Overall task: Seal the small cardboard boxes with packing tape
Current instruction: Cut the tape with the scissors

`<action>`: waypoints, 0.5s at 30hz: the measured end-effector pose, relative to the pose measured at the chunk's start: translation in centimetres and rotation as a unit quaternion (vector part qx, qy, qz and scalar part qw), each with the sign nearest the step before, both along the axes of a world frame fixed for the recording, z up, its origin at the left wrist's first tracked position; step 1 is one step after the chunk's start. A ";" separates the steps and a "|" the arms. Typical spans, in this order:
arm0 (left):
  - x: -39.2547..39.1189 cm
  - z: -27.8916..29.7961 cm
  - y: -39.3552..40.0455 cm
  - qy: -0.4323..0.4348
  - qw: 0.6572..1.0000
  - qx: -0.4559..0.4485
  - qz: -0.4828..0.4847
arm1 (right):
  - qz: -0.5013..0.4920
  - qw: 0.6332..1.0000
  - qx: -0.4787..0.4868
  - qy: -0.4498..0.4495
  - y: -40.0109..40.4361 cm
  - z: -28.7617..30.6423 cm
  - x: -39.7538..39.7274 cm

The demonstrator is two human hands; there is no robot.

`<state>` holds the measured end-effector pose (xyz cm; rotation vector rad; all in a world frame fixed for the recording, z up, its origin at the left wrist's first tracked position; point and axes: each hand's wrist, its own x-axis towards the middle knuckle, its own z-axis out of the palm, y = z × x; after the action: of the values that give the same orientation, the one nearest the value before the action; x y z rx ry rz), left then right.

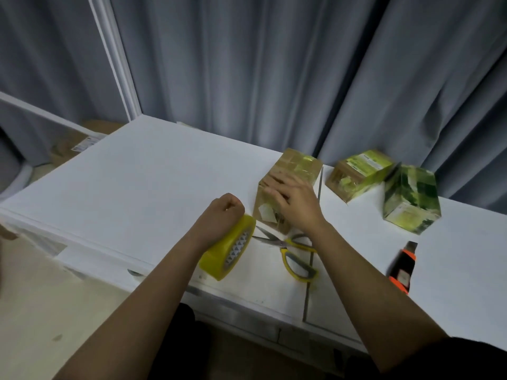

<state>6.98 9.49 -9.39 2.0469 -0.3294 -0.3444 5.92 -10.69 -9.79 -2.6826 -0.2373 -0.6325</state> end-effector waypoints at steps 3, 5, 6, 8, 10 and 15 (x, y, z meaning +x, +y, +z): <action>0.2 -0.4 0.2 -0.004 1.000 0.000 -0.005 | -0.015 0.995 -0.063 -0.080 0.1 -1.9 1.1; 0.4 -0.5 0.4 0.002 1.000 -0.004 -0.006 | -0.005 0.981 -0.132 -0.143 -0.3 -2.4 1.4; 0.5 -0.6 0.4 0.005 1.000 -0.007 -0.007 | 0.000 0.974 -0.166 -0.155 -0.5 -2.6 1.5; 0.5 -0.6 0.3 0.008 1.000 -0.012 -0.008 | 0.005 0.967 -0.223 -0.122 -0.9 -2.6 1.5; 0.5 -0.5 0.3 0.004 1.000 -0.008 -0.006 | 0.012 0.964 -0.261 -0.048 -1.1 -2.3 1.2; 0.4 -0.5 0.2 0.001 1.000 -0.005 0.001 | -0.027 0.921 -0.369 0.120 -0.6 -1.2 1.1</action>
<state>7.39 9.66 -9.92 2.0366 -0.3272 -0.3417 7.02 -11.33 -11.01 -3.4630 -0.3984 -0.2368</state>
